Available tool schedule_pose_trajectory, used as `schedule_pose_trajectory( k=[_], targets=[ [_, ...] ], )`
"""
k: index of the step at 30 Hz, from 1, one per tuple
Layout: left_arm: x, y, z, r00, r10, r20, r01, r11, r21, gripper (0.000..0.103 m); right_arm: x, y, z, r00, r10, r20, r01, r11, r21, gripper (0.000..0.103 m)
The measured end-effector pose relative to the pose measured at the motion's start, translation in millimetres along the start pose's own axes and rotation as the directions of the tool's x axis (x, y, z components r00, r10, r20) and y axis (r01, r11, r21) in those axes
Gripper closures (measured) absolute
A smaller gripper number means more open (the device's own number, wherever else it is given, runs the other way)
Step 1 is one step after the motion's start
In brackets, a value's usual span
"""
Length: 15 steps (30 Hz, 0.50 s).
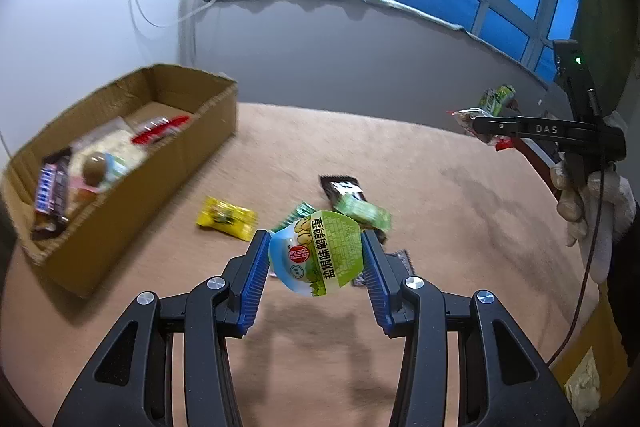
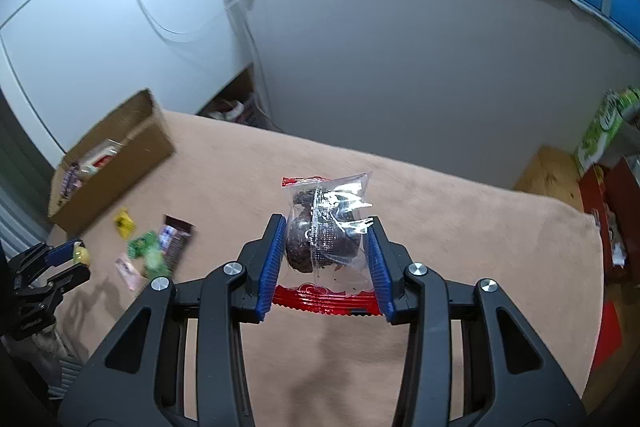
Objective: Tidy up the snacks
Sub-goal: 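Grasp the date bag with the right gripper while the left grasps the green-wrapped egg, then carry both snacks into the box and open both grippers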
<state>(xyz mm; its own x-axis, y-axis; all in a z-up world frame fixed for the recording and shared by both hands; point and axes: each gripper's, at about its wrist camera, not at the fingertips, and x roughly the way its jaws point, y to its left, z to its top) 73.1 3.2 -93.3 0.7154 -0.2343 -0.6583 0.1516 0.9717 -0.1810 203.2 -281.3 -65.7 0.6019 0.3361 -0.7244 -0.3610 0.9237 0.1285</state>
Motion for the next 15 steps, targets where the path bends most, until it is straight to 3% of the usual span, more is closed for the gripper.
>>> schedule_pose_trajectory(
  k=[15],
  targets=[
    [-29, 64, 51, 0.989, 0.115, 0.092, -0.114, 0.993, -0.007, 0.059, 9, 91, 46, 0.993, 0.106, 0.048, -0.1, 0.988, -0.116, 0.061]
  ],
)
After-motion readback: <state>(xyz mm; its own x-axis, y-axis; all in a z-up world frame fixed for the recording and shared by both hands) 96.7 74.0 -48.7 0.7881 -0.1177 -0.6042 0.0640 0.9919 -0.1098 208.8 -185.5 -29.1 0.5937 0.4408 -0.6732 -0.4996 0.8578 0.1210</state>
